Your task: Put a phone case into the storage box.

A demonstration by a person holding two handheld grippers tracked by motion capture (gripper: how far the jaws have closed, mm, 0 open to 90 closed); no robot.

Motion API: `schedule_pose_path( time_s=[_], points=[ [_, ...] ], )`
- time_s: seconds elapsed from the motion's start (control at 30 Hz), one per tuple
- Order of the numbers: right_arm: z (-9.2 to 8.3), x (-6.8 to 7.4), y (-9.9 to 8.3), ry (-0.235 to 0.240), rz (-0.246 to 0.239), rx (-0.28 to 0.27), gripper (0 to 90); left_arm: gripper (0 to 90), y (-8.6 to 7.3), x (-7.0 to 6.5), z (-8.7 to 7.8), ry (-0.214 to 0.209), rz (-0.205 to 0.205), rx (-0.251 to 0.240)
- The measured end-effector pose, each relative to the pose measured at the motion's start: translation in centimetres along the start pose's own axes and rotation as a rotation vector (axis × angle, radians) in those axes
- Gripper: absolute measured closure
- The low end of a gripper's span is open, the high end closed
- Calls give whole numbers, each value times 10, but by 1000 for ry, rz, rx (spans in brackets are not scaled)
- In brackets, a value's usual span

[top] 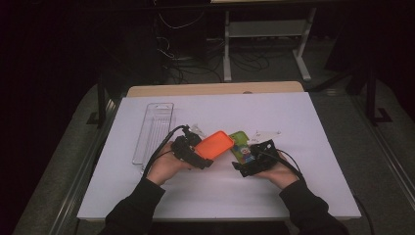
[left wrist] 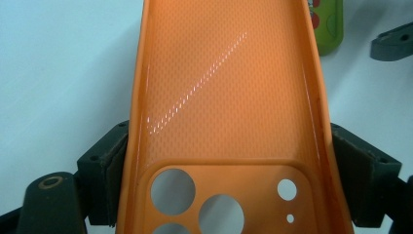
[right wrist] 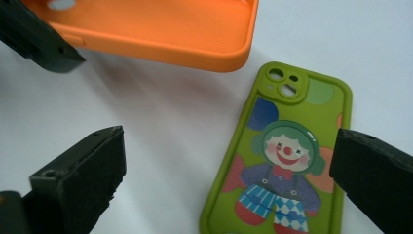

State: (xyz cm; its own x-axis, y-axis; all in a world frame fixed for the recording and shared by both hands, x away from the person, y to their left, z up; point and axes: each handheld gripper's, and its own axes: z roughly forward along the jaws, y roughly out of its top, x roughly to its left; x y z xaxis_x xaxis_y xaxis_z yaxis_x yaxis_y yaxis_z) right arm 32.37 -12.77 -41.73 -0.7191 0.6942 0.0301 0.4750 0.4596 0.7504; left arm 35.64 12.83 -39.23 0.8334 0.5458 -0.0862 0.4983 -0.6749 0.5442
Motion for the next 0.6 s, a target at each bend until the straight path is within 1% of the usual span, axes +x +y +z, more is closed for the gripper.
schedule_pose_path(
  time_s=[0.03, 0.07, 0.13, 0.17, 0.2, 0.23, 0.27, 0.33, 0.37, 0.4, 0.47, 0.6],
  points=[
    [0, 1, 0, -3, -13, 8, 0, 158, 0, 0, 0, -2, -1, -1],
    [0, 2, 0, -21, -23, 8, 0, 158, 0, 0, 0, -2, 0, 0],
    [0, 2, 0, -29, -27, 9, 0, 158, -1, 1, 0, -6, 3, -1],
    [-1, 3, -1, -55, -43, 2, 0, 158, -1, 1, -1, -7, 2, 0],
    [-1, 3, -1, -71, -66, -2, 0, 158, -1, 1, -1, -8, 3, -1],
    [-2, 3, -1, -75, -79, -4, 0, 158, -1, 1, -1, -9, 3, -1],
    [-2, 2, -1, -85, -103, -7, 0, 158, -1, 1, -1, -9, 5, 0],
    [-2, 3, -1, -94, -107, -9, 0, 158, -1, 1, -1, -13, 3, 3],
    [-2, 4, -1, -103, -124, -13, 0, 158, -1, 0, 0, -15, -8, -6],
    [-2, 5, -1, -111, -127, -16, 0, 158, -1, -1, 0, -16, -8, -7],
    [-2, 5, -1, -113, -133, -16, 0, 158, -1, 0, -1, -16, -3, -5],
    [-2, 7, -2, -138, -155, -18, 0, 158, -1, 0, -1, -17, 0, -2]
  ],
)
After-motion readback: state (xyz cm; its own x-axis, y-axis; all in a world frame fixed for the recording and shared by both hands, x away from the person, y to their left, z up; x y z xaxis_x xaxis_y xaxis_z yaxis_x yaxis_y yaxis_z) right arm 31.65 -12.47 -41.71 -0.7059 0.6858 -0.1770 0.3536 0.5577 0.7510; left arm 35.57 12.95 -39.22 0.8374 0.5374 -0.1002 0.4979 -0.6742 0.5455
